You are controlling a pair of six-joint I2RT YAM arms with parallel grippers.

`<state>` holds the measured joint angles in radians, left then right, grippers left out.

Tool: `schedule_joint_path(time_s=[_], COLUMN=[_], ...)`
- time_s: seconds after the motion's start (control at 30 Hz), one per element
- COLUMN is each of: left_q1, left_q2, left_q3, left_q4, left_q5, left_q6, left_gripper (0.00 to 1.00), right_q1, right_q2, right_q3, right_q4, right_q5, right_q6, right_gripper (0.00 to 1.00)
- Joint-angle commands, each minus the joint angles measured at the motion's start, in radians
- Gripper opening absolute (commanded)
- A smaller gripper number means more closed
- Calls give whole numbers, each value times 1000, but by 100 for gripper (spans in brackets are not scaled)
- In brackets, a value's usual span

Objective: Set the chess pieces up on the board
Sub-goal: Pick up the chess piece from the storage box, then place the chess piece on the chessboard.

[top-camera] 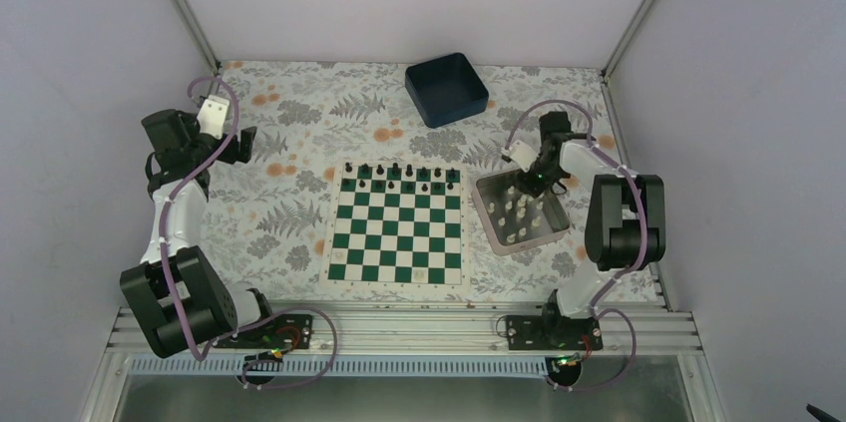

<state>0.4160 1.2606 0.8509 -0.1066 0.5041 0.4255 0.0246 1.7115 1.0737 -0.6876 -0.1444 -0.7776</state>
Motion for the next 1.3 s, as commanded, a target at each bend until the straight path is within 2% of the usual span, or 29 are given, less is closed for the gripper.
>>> schedule_joint_path(time_s=[0.0, 0.3, 0.5, 0.57, 0.7, 0.8, 0.97, 1.1, 1.27], left_q1=[-2, -2, -2, -2, -2, -2, -2, -2, -2], left_q2=[-11, -9, -15, -18, -23, -28, -25, -23, -31], left_q3=[-11, -14, -18, -17, -13, -9, -4, 4, 8], left_q4=[19, 21, 22, 21, 18, 19, 22, 17, 12], left_q5=[-1, 2, 4, 2, 6, 8, 8, 3, -6], left_q6=[-1, -1, -2, -2, -4, -8, -16, -17, -11], left_gripper=[100, 100, 100, 100, 100, 100, 100, 100, 100], right_q1=[-8, -8, -3, 6, 67, 155, 392, 620, 874], right_q2=[14, -7, -39, -96, -154, -184, -171, -102, 30], right_q3=[22, 29, 64, 91, 172, 256, 411, 532, 573], right_q4=[14, -6, -58, -92, -185, -250, -332, -363, -348], right_q5=[-14, 1, -6, 0, 30, 53, 86, 103, 113], right_q6=[-10, -10, -8, -5, 7, 33, 106, 159, 200], right_gripper=[27, 10, 7, 7, 7, 7, 7, 7, 7])
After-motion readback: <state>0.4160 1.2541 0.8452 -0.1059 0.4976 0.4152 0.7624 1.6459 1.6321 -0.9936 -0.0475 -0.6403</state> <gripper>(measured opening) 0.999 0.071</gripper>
